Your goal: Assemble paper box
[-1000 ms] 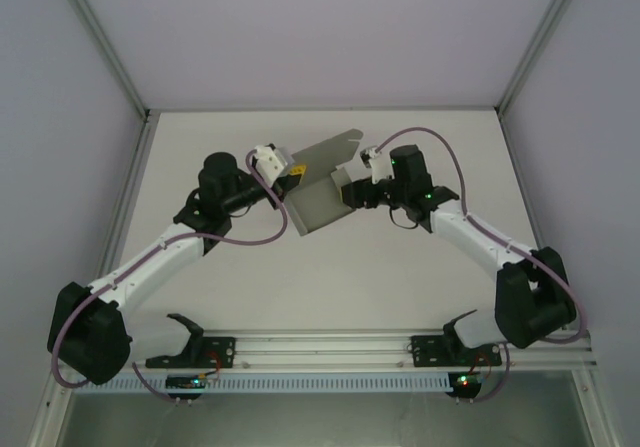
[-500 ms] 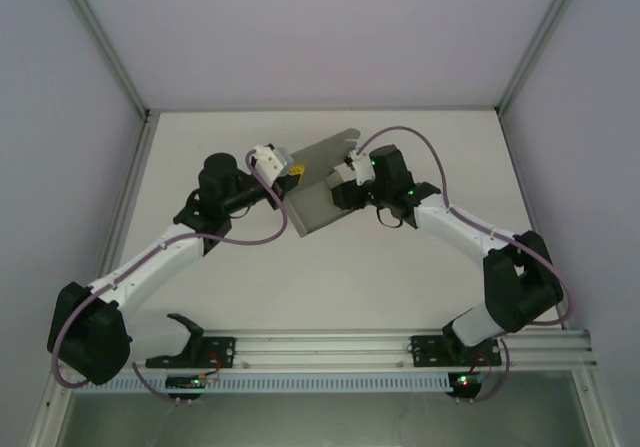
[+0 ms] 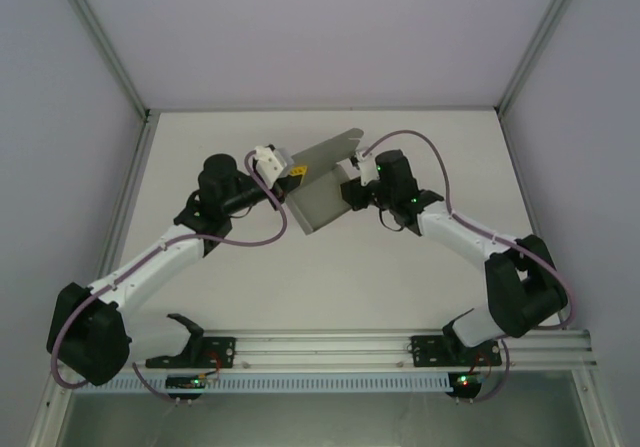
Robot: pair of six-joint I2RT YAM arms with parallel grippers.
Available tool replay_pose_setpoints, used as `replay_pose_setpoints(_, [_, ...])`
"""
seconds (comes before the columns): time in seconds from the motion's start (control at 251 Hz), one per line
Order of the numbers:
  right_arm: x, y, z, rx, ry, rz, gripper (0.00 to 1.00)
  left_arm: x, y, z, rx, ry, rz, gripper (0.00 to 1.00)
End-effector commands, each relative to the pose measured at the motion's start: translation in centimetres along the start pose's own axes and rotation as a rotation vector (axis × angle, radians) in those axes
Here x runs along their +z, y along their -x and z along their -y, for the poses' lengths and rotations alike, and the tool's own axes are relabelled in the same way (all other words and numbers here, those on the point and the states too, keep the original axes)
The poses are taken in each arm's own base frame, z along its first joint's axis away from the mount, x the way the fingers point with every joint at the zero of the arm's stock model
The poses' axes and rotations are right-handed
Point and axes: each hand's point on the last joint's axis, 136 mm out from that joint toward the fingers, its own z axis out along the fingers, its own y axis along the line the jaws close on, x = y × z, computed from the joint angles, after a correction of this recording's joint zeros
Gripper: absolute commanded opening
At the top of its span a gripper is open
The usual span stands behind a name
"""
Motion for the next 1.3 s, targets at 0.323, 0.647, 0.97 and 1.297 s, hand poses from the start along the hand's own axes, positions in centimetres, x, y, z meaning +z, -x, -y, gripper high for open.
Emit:
replay_pose_setpoints(0.323, [0.4, -3.5, 8.1, -0.206, -0.598, -0.205, 0.0, -0.4, 3.6, 0.3, -0.031, -0.02, 0.093, 0.0])
replay_pose_setpoints(0.647, [0.6, -5.4, 9.0, -0.237, -0.676, -0.309, 0.11, -0.5, 3.3, -0.3, -0.028, 0.02, 0.075, 0.0])
replay_pose_setpoints(0.97, [-0.2, -5.6, 10.2, -0.245, -0.758, -0.366, 0.0, -0.7, 3.4, -0.1, -0.032, 0.017, 0.083, 0.0])
replay_pose_setpoints(1.297, [0.6, -5.7, 10.9, -0.304, -0.878, -0.383, 0.0, -0.6, 3.7, -0.2, -0.044, 0.028, 0.091, 0.0])
